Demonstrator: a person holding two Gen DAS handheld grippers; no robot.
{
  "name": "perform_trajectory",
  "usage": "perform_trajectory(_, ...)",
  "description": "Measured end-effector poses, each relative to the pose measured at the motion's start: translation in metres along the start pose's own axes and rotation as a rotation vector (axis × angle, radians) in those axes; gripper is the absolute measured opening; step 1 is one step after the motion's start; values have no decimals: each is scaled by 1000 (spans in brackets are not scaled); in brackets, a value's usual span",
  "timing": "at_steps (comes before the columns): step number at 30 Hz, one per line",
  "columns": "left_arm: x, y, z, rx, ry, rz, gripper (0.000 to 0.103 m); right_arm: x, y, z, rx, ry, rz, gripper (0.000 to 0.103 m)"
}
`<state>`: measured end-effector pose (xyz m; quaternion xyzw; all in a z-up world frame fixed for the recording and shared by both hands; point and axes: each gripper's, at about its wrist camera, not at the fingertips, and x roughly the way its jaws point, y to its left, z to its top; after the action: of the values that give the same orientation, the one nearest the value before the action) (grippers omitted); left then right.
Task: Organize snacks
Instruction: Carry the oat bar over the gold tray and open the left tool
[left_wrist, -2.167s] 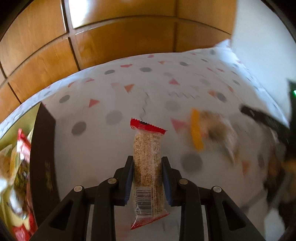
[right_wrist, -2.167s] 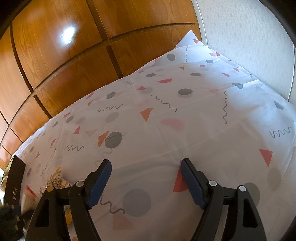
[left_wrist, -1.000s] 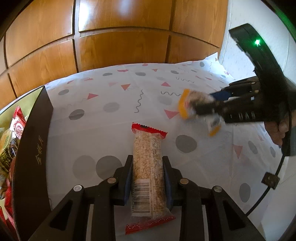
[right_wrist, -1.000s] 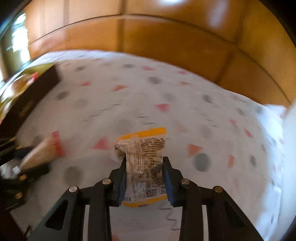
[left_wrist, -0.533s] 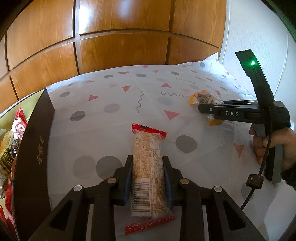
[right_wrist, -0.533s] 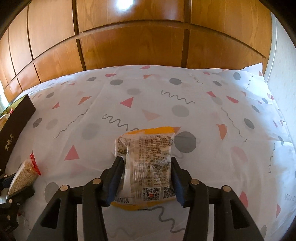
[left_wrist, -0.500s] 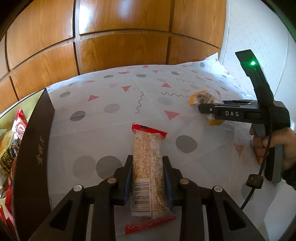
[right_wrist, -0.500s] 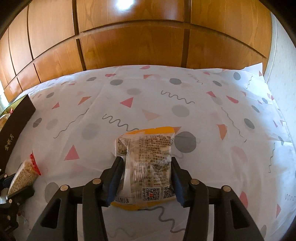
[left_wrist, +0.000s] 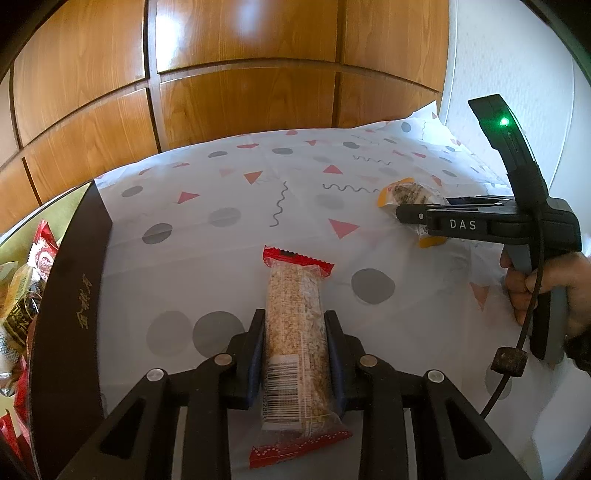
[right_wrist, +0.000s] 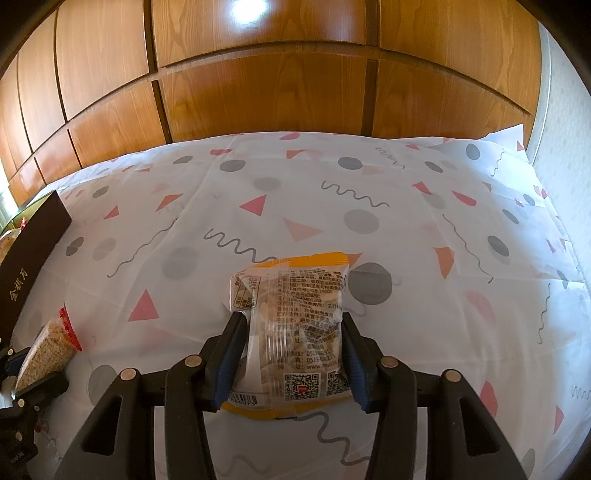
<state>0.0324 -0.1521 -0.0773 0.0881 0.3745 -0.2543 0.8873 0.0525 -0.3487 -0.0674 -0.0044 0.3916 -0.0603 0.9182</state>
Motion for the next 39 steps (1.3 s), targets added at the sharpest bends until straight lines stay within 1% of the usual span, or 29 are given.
perform_trajectory(10,1,-2,2,7,9,11,30,0,-1,0,3,-3,2,50)
perform_trajectory(16,-4,-4,6,-2,32,19,29,0,-1,0,8,-4,4,50)
perform_trajectory(22,-32,-6,18,-11,-8,-4,29,0,-2,1,13,-5,8,51)
perform_trajectory(25,-53,3,27,-45,-31,-22,29,1,-2,1,13,-5,7,51)
perform_trajectory(29,-87,32,38,-130,-83,-20,29,1,-2,1,12,-5,6,51)
perform_trajectory(32,-111,64,40,-201,-118,15,29,1,-2,1,13,-5,7,51)
perform_trajectory(36,-138,120,31,-324,-141,120,29,0,-1,1,13,-5,5,51)
perform_trajectory(39,-147,170,15,-462,-116,200,29,0,-1,1,12,-5,2,51)
